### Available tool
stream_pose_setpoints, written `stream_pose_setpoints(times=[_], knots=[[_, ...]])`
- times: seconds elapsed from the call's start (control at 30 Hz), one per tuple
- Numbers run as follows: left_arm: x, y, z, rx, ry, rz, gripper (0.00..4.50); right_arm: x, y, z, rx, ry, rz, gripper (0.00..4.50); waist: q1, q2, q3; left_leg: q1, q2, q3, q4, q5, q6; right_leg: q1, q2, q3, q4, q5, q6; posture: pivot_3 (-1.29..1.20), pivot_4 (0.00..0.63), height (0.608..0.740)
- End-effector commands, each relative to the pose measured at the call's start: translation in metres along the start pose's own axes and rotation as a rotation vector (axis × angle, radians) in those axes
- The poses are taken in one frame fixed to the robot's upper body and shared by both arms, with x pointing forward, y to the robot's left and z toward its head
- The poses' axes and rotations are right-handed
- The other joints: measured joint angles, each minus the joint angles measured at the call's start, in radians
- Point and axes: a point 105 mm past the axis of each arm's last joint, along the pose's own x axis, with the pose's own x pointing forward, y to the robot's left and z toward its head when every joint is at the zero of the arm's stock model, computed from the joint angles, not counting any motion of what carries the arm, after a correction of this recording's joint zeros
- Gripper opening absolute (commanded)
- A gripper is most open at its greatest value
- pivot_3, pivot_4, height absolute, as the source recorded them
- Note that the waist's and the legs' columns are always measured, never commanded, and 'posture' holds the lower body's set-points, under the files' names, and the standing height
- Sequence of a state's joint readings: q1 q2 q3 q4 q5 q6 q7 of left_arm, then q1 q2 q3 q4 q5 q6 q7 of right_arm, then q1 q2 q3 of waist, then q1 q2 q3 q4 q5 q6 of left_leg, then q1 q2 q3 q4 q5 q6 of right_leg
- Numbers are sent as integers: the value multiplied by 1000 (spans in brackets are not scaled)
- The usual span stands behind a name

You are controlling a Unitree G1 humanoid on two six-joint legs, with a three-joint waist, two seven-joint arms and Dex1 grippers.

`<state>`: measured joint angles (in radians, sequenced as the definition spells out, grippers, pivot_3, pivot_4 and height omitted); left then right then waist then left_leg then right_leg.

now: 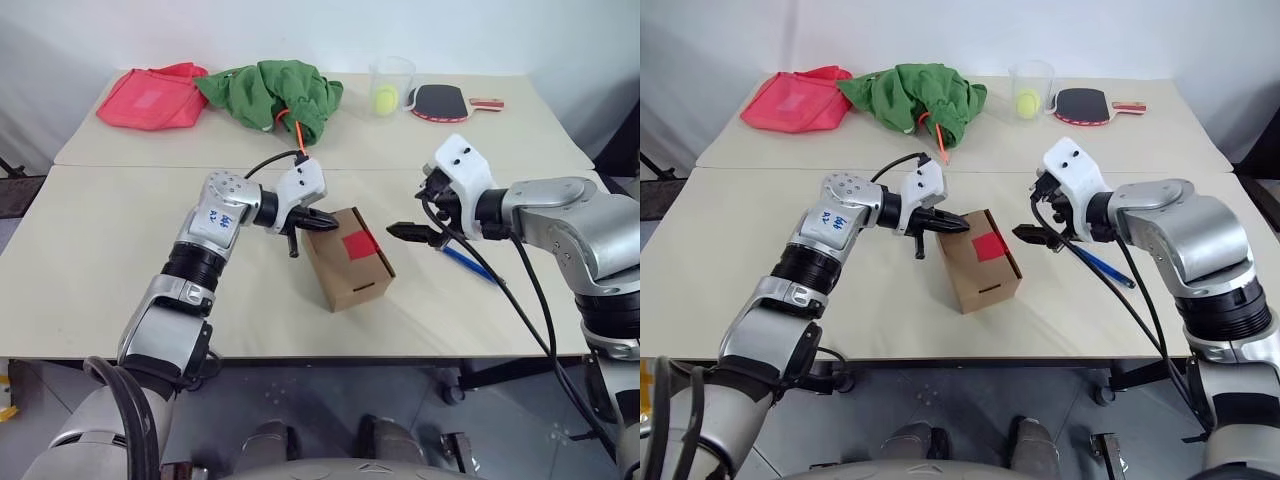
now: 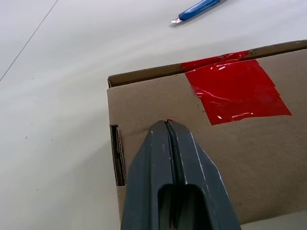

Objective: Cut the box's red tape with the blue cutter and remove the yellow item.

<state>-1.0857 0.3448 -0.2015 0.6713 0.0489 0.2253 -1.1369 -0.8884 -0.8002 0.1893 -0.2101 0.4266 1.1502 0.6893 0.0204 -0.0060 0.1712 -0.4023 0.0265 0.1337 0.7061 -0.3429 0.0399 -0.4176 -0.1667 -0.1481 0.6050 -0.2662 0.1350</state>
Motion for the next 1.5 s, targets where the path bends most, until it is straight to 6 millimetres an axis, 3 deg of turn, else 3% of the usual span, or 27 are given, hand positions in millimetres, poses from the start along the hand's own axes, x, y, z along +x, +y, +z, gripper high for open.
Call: stream_pose_setpoints(times=[0.03, 0.47, 0.53, 0.67, 0.87, 0.93, 1.1, 1.23, 1.5], knots=[[-3, -8, 4, -3, -17, -47, 0, -6, -2, 14, -42, -44, -18, 4475, -1, 0, 0, 0, 0, 0, 0, 0, 0, 0, 0, 0, 0, 0, 0, 0, 150, 740], [-18, -14, 6, -17, -33, -27, 0, -13, -4, 6, 10, -42, -83, 4475, -21, 1, 0, -1, 1, -2, 0, 1, -2, -1, 0, -3, 1, 0, 0, 0, 150, 740], [-23, -13, 4, -28, -27, -12, 0, -13, -1, 0, 28, -32, -79, 4094, -22, 1, 1, -1, 1, -2, 0, 1, -2, -1, 1, -3, 1, 0, 0, 0, 150, 740], [-68, 3, -7, -155, -3, 146, 0, -6, 0, -22, 84, 23, -76, 2737, -28, 1, 1, -1, 1, -2, -1, 1, -3, -1, 1, -3, 1, 0, 0, 0, 150, 740], [-91, -11, -29, -269, 77, 216, 0, 3, -3, -32, 107, 43, -67, 677, -31, 1, 1, -1, 2, -1, -6, 3, -6, -5, 2, -2, 4, 0, 0, 0, 150, 740], [-90, -19, -36, -295, 91, 219, 0, 8, -4, -35, 117, 52, -60, 55, -24, 1, 1, -2, 2, -2, -5, 3, -6, -5, 2, -2, 4, 0, 0, 0, 150, 740], [-71, -44, -49, -331, 118, 165, 0, 25, 3, -44, 103, 95, -6, 55, -22, 1, 1, -2, 2, -2, -5, 3, -6, -5, 2, -2, 4, 0, 0, 0, 150, 740], [-44, -54, -51, -348, 92, 131, 0, 33, 13, -52, 74, 145, 57, 55, -22, 1, 1, -2, 2, -1, -5, 3, -6, -5, 2, -2, 4, 0, 0, 0, 150, 740], [-24, -49, -48, -353, 53, 137, 0, 28, 34, -52, 35, 175, 142, 55, -23, 1, 1, -2, 2, -1, -5, 4, -7, -6, 2, -2, 4, 0, 0, 0, 150, 740]])
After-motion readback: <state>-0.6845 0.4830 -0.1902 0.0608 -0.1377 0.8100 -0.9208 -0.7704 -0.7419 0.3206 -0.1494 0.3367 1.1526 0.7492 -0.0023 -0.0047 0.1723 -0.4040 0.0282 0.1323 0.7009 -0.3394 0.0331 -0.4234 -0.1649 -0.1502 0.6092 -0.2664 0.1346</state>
